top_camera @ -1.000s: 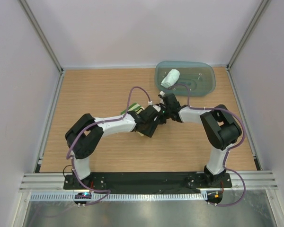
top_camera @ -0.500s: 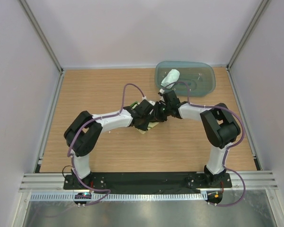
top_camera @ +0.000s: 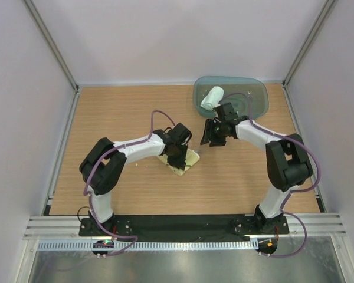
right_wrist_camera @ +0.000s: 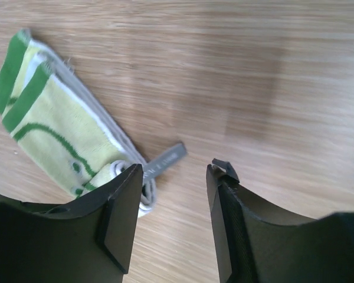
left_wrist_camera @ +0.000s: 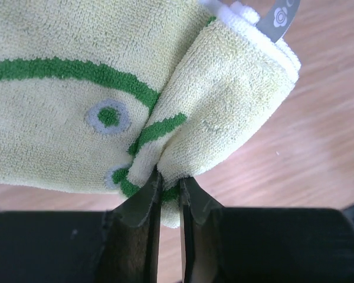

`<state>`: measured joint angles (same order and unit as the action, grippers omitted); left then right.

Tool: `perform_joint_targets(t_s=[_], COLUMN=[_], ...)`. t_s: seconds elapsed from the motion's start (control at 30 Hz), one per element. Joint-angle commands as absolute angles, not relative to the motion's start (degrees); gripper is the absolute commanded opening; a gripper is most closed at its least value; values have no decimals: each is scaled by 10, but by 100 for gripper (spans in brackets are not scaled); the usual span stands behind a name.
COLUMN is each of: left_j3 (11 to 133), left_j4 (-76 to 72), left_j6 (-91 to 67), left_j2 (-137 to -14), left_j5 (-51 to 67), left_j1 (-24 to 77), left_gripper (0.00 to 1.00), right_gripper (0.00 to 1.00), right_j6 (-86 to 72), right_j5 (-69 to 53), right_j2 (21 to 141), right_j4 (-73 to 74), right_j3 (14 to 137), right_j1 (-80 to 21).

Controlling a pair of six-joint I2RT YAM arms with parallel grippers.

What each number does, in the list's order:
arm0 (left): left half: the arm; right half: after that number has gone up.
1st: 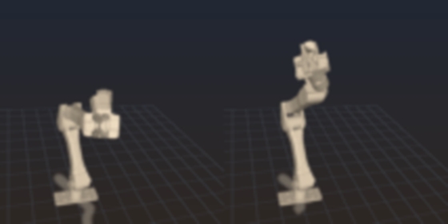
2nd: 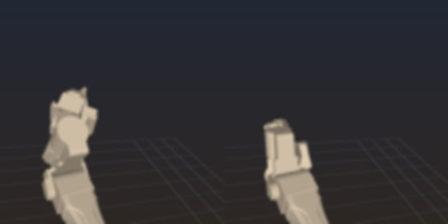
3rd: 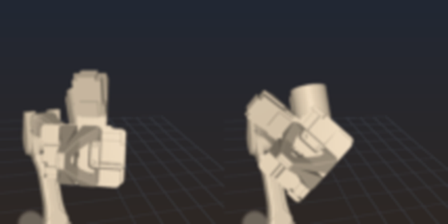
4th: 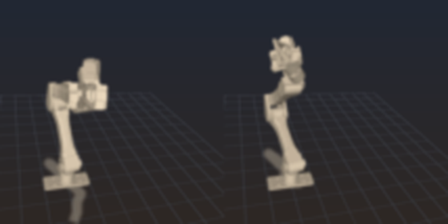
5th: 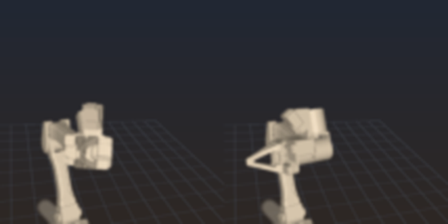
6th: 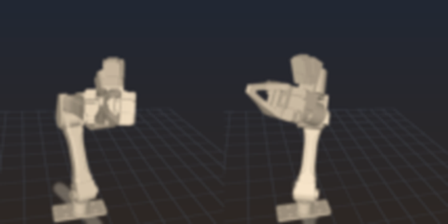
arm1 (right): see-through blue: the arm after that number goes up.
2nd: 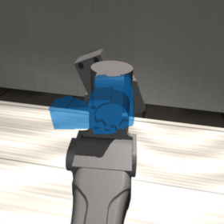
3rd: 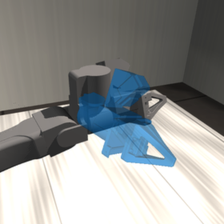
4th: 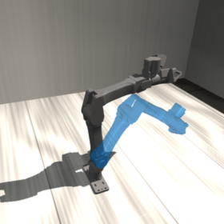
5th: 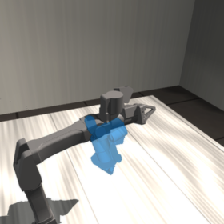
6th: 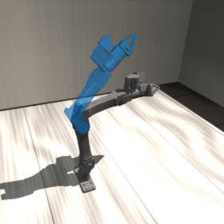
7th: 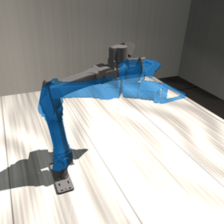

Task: Roll the towels
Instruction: Roll the towel

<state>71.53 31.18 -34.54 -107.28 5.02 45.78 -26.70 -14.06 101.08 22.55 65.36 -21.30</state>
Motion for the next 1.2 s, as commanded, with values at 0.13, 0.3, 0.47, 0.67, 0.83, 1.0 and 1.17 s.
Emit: perform_joint_targets(t_s=[0.13, 0.3, 0.47, 0.67, 0.83, 1.0, 1.17], left_j3=[751, 729, 663, 600, 549, 528, 507], left_j4=[371, 295, 195, 115, 36, -16, -20], left_j6=[-443, -513, -595, -639, -699, -739, -745], left_j2=[-1049, -1030, -1013, -1023, -1037, -1049, -1044], left_j5=[203, 278, 364, 413, 447, 456, 425], left_j1=[459, 451, 404, 353, 334, 325, 317], left_gripper=[1, 3, 3, 3, 2, 2, 1], right_gripper=[57, 59, 61, 62, 63, 63, 64], right_j6=[-236, -247, -265, -269, -297, -324, -358], right_j5=[-57, -110, -154, -183, -239, -266, -279], right_j2=[869, 810, 761, 750, 745, 747, 761], right_j4=[324, 339, 333, 320, 259, 199, 114], right_j3=[645, 608, 562, 534, 498, 473, 432], right_j1=[-212, -211, -212, -212, -212, -219, -224])
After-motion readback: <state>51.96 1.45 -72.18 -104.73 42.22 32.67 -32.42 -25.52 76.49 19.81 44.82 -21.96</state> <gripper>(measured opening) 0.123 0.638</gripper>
